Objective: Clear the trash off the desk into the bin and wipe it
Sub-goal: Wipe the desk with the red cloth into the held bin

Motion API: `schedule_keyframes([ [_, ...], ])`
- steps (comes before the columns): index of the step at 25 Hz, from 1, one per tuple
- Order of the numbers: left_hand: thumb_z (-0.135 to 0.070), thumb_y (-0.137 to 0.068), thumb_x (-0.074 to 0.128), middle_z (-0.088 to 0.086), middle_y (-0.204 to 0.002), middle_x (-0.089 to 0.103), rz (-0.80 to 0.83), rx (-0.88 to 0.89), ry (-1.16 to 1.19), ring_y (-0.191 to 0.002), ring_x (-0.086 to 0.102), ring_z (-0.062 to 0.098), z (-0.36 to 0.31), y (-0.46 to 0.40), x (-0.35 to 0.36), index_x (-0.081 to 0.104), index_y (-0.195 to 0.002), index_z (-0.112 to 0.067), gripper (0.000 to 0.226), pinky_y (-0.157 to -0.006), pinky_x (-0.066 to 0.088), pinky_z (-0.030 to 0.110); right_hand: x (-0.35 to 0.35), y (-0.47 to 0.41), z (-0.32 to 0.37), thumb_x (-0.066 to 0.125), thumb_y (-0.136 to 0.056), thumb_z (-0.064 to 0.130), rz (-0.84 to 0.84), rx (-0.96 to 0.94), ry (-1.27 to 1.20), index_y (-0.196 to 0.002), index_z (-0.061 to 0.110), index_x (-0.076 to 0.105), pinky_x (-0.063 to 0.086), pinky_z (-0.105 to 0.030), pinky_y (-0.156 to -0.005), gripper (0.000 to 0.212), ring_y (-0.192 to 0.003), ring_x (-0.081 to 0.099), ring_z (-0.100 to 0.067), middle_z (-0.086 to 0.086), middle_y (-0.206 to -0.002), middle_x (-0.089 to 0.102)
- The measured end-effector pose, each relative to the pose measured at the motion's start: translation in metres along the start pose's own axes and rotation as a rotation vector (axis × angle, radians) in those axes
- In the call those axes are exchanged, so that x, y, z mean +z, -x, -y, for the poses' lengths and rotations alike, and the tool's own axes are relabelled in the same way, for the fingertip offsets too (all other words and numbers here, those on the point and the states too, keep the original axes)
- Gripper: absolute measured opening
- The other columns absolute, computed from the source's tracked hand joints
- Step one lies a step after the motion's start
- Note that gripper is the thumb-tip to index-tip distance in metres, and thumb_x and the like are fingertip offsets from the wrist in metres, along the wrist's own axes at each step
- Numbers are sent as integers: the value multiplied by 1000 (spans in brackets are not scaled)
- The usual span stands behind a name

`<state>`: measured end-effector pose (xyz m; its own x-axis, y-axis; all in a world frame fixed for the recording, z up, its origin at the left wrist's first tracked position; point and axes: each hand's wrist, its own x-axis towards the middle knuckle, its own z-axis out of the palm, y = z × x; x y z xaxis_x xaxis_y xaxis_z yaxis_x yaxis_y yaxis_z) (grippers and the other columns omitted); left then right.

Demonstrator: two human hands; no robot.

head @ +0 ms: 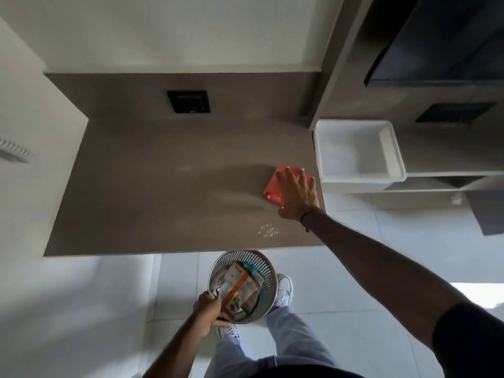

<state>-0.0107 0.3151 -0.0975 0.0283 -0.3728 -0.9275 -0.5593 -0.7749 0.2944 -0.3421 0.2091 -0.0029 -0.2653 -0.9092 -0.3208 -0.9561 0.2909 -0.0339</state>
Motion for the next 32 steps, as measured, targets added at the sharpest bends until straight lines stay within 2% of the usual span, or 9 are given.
schedule_keyframes([
  [4, -16, -102, 54, 24, -106, 76, -58, -16, 42, -69, 81, 34, -1, -1, 9, 64, -114, -5, 19, -61, 68, 47, 7, -38, -10, 70, -76, 27, 9, -68, 41, -144, 24, 30, 47, -58, -92, 79, -130, 32, -53, -13, -151, 32],
  [7, -18, -101, 56, 22, -103, 77, -50, -22, 43, -68, 81, 33, -2, 1, 14, 64, -112, -8, 17, -64, 68, 48, 9, -33, -12, 64, -77, 11, -90, -76, -24, -135, 23, 46, 53, -48, -79, 62, -115, 45, -46, -11, -141, 48],
  [12, -13, -98, 56, 24, -101, 77, -67, 19, -19, -66, 80, 34, -11, 2, 14, 64, -111, -6, 17, -63, 68, 51, 49, 72, 30, 79, -73, 18, -205, -298, -178, -117, 25, 64, 61, -47, -61, 47, -106, 57, -40, -9, -126, 64],
  [15, -10, -97, 55, 26, -107, 73, -63, 32, -64, -64, 80, 36, -20, 4, 10, 61, -114, -3, 20, -61, 68, 50, 42, 106, 62, 71, -77, 23, -49, -365, -368, -96, 31, 73, 62, -40, -71, 21, -97, 65, -25, 5, -109, 75],
  [18, -11, -100, 53, 23, -109, 66, -57, 63, -72, -62, 78, 37, -30, 9, 5, 55, -115, -2, 17, -58, 67, 46, 16, 104, 61, 61, -75, 13, 166, -156, -695, -97, 25, 75, 61, -34, -73, 29, -79, 71, -15, 1, -94, 79],
  [20, -12, -101, 54, 23, -106, 67, -35, 75, -78, -66, 79, 38, -33, 11, 0, 51, -114, -3, 16, -62, 68, 47, -5, 97, 40, 61, -70, 11, 45, 20, -776, -103, 21, 76, 54, -24, -70, 38, -77, 68, -13, -5, -94, 79],
  [23, -14, -101, 57, 26, -112, 70, -7, 99, -98, -72, 80, 40, -33, 11, -8, 51, -117, -2, 20, -66, 68, 50, -31, 91, -3, 60, -68, 17, -220, 246, -650, -104, 29, 75, 49, -27, -64, 41, -78, 70, -25, -3, -88, 78],
  [28, -15, -101, 59, 30, -119, 69, 2, 127, -127, -76, 80, 41, -34, 18, -20, 50, -112, -3, 19, -63, 68, 48, -4, 99, 2, 62, -73, 18, -28, 305, -365, -105, 29, 74, 53, -36, -72, 36, -93, 67, -37, -9, -105, 76],
  [32, -15, -101, 59, 30, -116, 70, 9, 136, -141, -76, 80, 42, -30, 15, -29, 52, -111, -4, 17, -65, 68, 50, 13, 128, 58, 56, -72, 16, -99, 162, -422, -89, 22, 75, 42, -26, -65, 26, -78, 67, -30, -4, -91, 77],
])
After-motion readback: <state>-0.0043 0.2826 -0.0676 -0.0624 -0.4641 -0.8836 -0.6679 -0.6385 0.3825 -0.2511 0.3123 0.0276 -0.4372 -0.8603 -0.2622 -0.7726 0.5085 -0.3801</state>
